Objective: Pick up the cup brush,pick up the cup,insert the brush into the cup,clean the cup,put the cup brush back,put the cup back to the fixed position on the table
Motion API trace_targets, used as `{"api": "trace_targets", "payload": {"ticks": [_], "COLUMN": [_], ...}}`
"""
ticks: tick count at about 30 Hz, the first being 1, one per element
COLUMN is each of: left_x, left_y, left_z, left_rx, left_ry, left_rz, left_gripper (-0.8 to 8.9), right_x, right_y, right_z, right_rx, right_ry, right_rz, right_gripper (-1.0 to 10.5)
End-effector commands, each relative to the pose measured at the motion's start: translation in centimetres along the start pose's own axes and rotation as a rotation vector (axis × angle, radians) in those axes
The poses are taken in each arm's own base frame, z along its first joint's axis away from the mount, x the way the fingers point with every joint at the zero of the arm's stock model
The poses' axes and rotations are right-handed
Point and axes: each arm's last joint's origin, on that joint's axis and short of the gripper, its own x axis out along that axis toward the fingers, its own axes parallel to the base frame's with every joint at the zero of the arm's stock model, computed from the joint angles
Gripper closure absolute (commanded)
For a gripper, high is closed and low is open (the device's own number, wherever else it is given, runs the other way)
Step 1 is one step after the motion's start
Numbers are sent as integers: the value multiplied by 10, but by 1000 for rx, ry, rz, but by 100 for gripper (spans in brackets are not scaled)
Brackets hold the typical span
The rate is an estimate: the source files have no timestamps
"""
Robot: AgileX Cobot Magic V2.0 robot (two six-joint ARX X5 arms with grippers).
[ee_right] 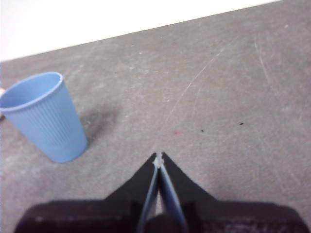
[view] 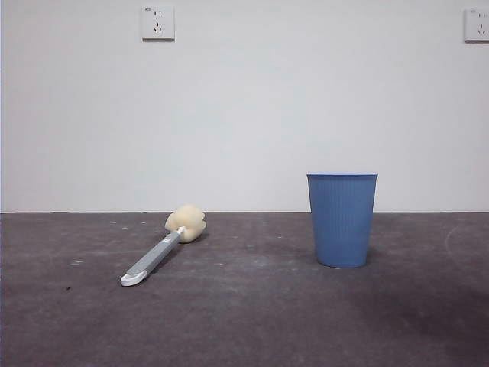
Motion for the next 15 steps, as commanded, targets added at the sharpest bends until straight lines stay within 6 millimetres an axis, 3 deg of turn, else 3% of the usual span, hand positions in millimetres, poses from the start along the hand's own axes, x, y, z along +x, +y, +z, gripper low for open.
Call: {"api": "trace_targets", "payload": {"ticks": [1,6,15], "left_x": [1,-3,-21], "left_y": [0,-4,-10], "left_z": [-3,5,47], "left_rx": [-4,-37,-87], "left_ry": [13,10,-48], "left_rz": [-30,-129,-194], "left_gripper": [819,820,820], "right_x": [1,-1,-15], "right_y": [0,4,14], "right_z": [0,9,47], "right_rx": [82,167,219], "right_ry": [-25,-81,-147], "right_rz": [7,106,172], "right_gripper": [945,957,959]}}
